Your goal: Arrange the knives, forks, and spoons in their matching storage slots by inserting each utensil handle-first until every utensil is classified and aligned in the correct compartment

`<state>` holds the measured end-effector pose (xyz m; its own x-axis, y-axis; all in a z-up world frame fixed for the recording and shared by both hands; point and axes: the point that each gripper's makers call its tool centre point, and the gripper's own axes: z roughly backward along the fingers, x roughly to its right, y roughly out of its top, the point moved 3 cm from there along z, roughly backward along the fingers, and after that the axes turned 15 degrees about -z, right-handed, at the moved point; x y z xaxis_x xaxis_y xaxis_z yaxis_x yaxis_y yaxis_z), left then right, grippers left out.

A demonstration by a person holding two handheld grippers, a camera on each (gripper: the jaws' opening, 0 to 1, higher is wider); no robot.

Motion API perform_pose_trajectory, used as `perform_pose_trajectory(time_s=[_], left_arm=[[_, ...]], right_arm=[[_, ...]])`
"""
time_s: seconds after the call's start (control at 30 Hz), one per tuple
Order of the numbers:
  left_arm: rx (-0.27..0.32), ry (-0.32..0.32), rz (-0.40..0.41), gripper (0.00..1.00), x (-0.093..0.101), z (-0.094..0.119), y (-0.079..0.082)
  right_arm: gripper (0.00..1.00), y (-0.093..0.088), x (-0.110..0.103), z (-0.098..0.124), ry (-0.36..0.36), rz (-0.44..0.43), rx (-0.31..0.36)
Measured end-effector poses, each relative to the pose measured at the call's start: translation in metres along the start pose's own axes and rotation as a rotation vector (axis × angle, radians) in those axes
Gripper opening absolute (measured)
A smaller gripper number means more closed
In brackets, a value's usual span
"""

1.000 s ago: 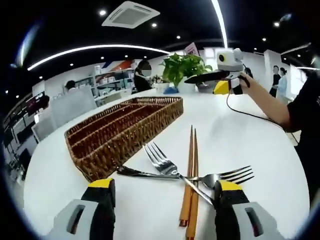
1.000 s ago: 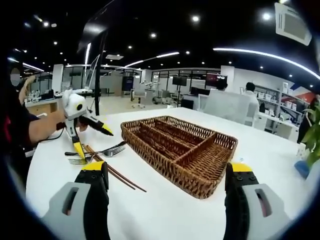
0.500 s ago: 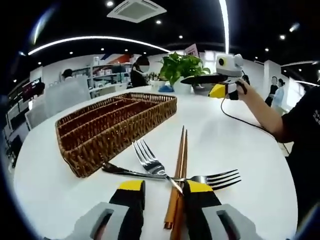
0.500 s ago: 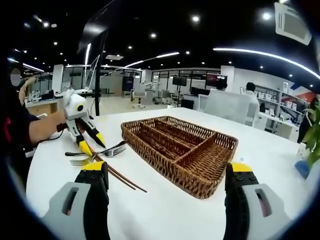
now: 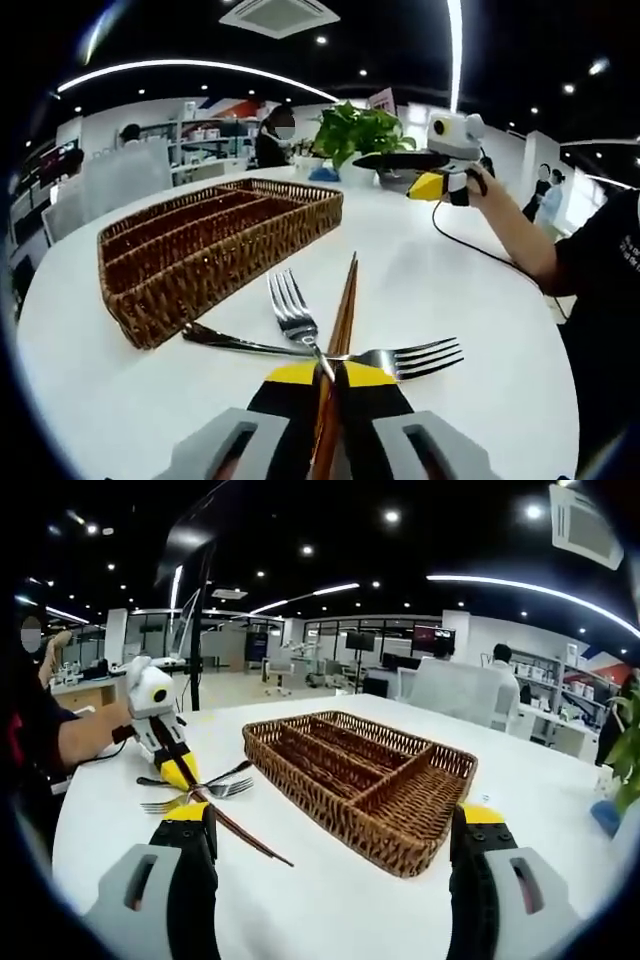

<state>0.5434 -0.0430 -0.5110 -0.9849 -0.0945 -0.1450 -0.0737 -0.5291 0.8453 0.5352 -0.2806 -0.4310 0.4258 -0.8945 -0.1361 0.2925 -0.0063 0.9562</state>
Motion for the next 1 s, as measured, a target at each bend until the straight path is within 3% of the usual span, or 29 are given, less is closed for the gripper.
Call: perform_pose_trajectory(time_s=[0.37,0.7,0.83,1.0], left_arm=[[-0.038,0.043,-0.076,0.02,0.0,0.001,0.003],[-0.009,0.056,-0.142,0.01,0.001,0.005,0.012],[0.013,0.026,-0.174,0.01,0.008,0.004,0.017],[0.028,0.035,-0.226,0.01,0.01,0.005,0.021]], right_arm=[[0.99,0.0,-0.002,0.0,0.003,0.003,0.001],[0.99,0.0,-0.003,0.0,0.014,0.002,-0.006],[0.99,-0.002,-0.009,-0.001,0.046,0.003,-0.016],[0.99,-0.003,-0.015,-0.003,0.069,0.034,-0.019]])
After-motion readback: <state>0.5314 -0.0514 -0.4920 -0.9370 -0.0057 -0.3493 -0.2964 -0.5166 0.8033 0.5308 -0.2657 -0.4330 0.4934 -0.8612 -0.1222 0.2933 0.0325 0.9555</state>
